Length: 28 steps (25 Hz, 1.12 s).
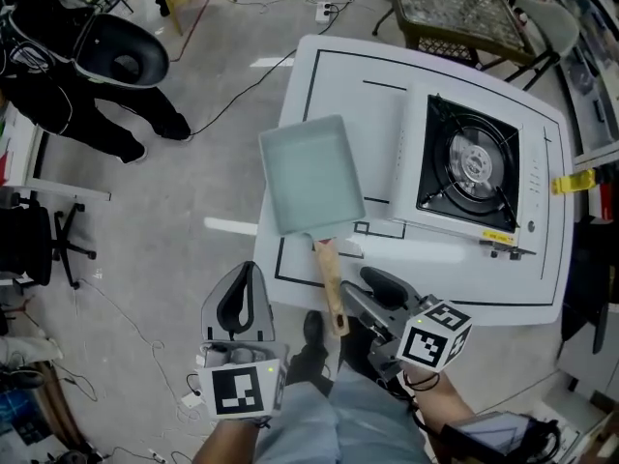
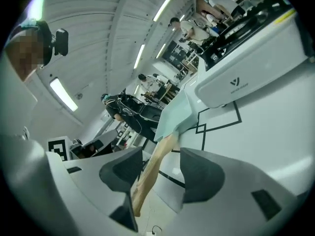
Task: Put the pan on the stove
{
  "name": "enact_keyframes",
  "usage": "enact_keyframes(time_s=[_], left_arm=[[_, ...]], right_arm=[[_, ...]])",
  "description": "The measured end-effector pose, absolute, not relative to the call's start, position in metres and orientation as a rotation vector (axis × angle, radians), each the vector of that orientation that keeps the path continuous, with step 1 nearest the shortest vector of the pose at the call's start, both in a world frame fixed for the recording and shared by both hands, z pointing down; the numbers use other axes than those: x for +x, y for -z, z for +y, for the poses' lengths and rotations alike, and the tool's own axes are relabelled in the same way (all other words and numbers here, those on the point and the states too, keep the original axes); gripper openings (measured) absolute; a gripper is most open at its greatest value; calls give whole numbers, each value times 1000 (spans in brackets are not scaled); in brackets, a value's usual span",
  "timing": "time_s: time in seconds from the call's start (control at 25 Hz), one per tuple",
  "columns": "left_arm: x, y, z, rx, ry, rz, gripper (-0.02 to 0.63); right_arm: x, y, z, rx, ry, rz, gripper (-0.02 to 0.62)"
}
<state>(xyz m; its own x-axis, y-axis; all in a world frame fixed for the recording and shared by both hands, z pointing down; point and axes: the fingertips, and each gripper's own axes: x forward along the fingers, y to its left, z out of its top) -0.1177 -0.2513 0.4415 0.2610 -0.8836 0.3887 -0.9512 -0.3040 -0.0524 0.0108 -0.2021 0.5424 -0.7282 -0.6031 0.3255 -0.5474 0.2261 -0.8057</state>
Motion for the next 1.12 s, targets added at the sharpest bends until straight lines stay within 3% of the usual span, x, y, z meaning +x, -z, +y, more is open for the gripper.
enact_keyframes(time_s=[1.12], left_arm=[[-186,-459,-291,2116,-497,-1886,18]], right_arm=[[-52,-575,-238,-860,1946,2453,230]])
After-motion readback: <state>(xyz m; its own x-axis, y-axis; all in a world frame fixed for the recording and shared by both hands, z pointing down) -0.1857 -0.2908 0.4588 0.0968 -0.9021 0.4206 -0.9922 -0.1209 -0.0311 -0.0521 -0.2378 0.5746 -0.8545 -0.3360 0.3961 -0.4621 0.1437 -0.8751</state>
